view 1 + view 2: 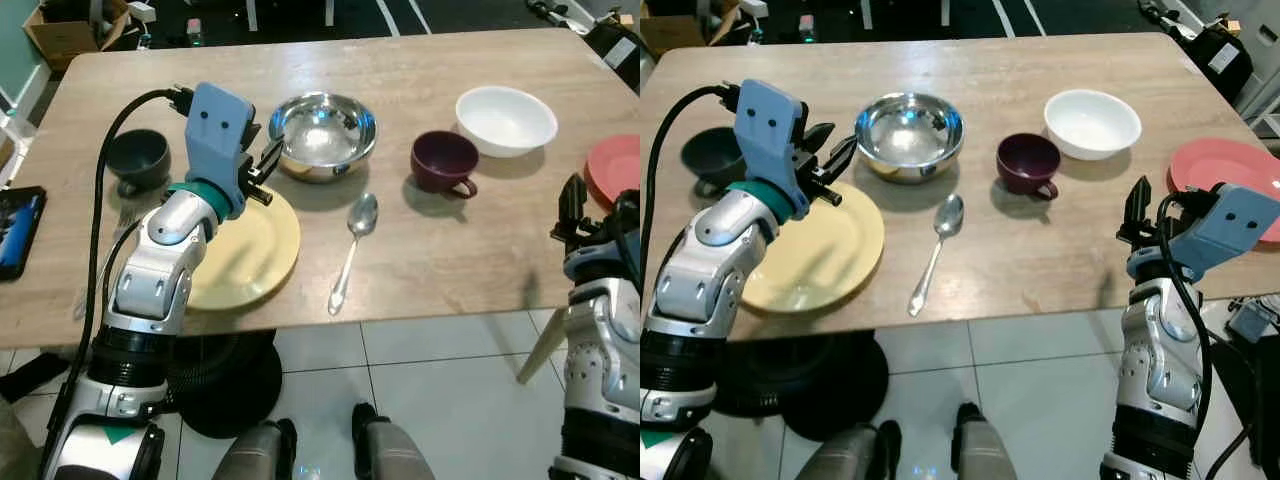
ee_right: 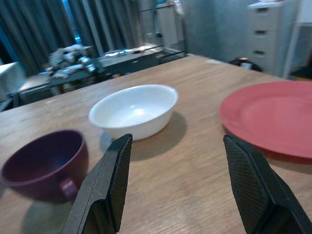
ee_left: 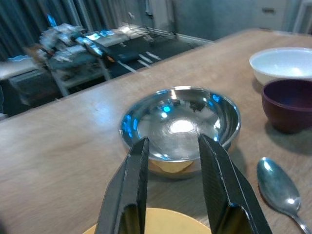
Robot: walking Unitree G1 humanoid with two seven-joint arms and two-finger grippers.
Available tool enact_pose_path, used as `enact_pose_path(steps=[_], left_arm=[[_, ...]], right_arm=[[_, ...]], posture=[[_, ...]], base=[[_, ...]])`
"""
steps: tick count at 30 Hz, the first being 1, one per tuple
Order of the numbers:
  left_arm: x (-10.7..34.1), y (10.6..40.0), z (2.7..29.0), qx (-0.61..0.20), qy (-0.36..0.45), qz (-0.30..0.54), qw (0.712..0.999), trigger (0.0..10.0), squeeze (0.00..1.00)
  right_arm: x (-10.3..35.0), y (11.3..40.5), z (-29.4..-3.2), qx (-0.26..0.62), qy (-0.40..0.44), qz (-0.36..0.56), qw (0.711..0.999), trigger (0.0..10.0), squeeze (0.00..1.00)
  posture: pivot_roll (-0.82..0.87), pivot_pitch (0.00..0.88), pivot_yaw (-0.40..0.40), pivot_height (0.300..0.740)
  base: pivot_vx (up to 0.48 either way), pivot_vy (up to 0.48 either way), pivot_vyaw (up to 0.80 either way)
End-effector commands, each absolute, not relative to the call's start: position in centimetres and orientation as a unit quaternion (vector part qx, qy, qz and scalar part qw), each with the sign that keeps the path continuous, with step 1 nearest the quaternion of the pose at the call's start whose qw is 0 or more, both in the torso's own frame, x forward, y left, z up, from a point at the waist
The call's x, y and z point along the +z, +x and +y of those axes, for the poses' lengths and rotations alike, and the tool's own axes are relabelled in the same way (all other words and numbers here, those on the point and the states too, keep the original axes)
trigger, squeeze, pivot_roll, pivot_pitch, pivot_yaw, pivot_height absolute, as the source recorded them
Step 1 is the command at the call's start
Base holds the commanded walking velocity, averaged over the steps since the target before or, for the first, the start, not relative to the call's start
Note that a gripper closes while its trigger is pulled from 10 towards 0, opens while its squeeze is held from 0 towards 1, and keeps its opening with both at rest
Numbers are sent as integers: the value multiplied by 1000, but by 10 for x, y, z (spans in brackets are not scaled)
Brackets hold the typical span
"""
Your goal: Setting the table
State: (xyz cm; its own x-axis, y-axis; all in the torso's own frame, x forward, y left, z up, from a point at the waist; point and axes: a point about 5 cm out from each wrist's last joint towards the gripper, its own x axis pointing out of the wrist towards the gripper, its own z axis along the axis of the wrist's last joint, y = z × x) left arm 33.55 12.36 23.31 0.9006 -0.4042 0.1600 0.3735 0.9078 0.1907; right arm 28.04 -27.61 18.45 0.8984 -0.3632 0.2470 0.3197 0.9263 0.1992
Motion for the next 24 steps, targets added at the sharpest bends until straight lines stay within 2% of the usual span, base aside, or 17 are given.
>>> enact_pose_path(steps=[1,24], left_arm=[[228,336,124,-197,79,-91,973,10000,0],[229,338,121,-201,77,-94,972,10000,0]], right_arm=[[181,280,-276,-179,79,-136,971,10000,0],[182,280,-279,-185,73,-135,971,10000,0]], posture=[[0,48,75,740],[-3,51,81,740]], base=[[-386,0,0],[-380,0,0]])
